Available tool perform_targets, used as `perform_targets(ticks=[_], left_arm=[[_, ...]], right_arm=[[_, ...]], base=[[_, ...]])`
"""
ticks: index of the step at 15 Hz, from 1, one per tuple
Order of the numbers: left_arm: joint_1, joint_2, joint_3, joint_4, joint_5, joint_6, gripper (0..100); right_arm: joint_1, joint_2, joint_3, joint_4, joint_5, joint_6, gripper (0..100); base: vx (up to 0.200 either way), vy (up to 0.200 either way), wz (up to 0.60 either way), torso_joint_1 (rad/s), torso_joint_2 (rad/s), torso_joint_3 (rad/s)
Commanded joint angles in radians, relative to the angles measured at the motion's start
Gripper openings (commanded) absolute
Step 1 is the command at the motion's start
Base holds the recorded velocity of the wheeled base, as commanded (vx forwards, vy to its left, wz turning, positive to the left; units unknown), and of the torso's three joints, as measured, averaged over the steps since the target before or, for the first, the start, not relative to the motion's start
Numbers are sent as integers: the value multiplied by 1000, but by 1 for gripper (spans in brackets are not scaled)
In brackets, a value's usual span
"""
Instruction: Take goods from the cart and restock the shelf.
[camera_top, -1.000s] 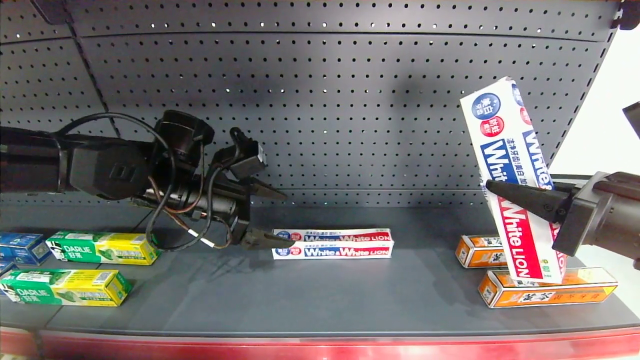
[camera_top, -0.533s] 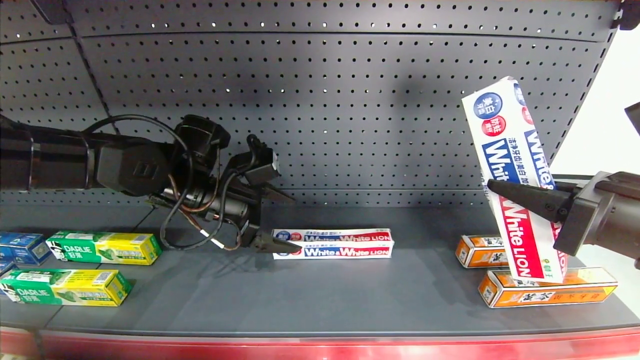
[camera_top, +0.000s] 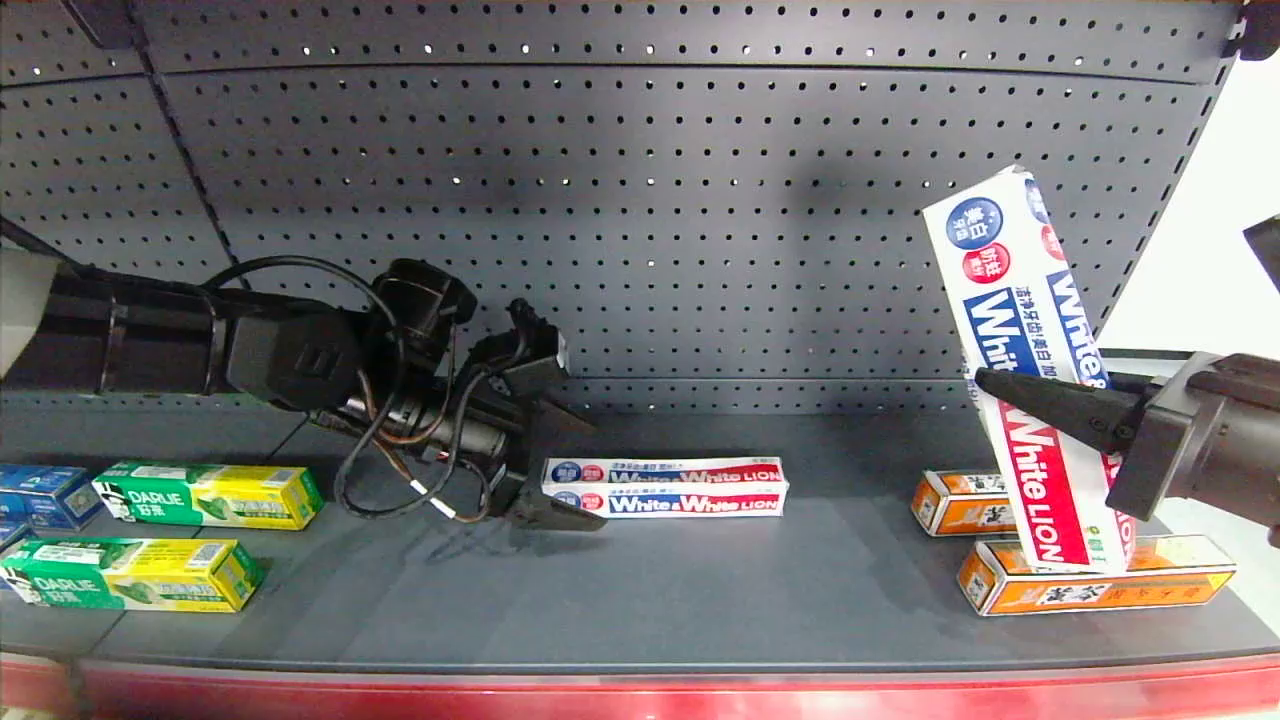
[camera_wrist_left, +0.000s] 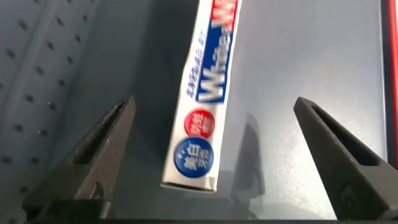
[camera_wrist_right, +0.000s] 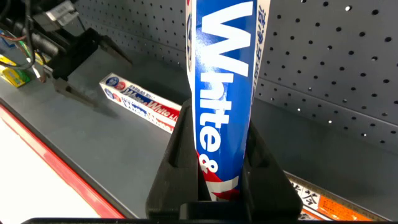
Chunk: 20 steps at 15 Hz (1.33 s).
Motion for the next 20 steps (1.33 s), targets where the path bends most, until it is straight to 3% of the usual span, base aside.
perform_targets(ticks=[1, 14, 15, 20], left_arm=[[4, 22, 9, -1, 0, 1, 100], [32, 109, -50, -9, 37, 1, 100], [30, 108, -50, -6, 35, 4, 0], [22, 58, -14, 1, 8, 24, 0]], right_arm=[[-1, -6, 5, -1, 1, 0, 0], [-15, -8, 23, -3, 8, 0, 0], [-15, -8, 24, -3, 8, 0, 0], [-16, -8, 28, -3, 8, 0, 0]], base=[[0, 0, 0, 0, 0, 0], [0, 0, 0, 0, 0, 0], [0, 0, 0, 0, 0, 0], [0, 0, 0, 0, 0, 0]])
